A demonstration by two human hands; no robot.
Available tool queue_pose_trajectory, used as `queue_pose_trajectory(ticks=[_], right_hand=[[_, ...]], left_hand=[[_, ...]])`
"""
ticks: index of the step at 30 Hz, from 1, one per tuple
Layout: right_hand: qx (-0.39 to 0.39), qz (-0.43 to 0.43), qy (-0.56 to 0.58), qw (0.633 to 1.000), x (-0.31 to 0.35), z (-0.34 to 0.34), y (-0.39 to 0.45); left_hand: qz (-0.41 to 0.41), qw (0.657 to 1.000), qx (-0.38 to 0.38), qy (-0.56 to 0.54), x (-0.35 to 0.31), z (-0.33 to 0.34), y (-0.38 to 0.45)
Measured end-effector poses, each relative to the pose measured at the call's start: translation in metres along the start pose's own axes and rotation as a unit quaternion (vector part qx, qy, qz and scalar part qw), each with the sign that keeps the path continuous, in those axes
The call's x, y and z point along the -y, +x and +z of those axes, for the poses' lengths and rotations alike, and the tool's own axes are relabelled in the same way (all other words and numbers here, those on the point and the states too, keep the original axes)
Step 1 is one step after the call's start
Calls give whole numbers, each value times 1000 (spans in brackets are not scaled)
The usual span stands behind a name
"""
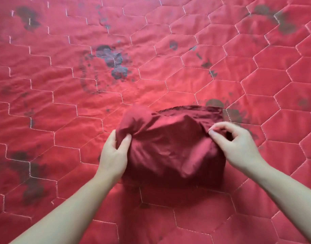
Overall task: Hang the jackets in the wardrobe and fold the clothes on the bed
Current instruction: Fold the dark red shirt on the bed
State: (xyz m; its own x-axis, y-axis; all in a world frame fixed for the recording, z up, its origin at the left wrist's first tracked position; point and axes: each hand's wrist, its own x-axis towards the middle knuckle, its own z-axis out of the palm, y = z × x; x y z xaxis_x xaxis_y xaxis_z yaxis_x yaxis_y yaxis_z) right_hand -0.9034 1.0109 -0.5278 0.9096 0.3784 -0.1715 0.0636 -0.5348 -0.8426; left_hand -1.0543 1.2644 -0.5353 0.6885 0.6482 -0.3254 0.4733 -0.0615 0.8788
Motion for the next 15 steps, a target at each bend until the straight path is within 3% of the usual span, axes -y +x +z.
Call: queue_pose_trajectory(ticks=[2, 4, 6, 9, 11, 13, 15], right_hand=[[-35, -17, -16, 999, 6, 2, 17], [-3, -4, -85, 996, 3, 8, 30], [27, 7, -156, 987, -2, 15, 35], [33, -51, -232, 971, -3, 20, 33], [55, -84, -298, 949, -4, 22, 30], [69, -92, -336, 935, -7, 25, 28], [56, -89, -317, 943, -7, 25, 27]], left_hand=[[-14, 999, -39, 15, 8, 0, -5], [-91, 991, 5, 102, 18, 2, -9], [-107, 977, 6, 184, 23, -1, -8], [77, 972, -18, 222, 2, -8, 15], [192, 925, 64, 321, -11, -8, 40], [239, 863, 154, 417, -23, -4, 57], [301, 815, 195, 455, -26, -1, 67]])
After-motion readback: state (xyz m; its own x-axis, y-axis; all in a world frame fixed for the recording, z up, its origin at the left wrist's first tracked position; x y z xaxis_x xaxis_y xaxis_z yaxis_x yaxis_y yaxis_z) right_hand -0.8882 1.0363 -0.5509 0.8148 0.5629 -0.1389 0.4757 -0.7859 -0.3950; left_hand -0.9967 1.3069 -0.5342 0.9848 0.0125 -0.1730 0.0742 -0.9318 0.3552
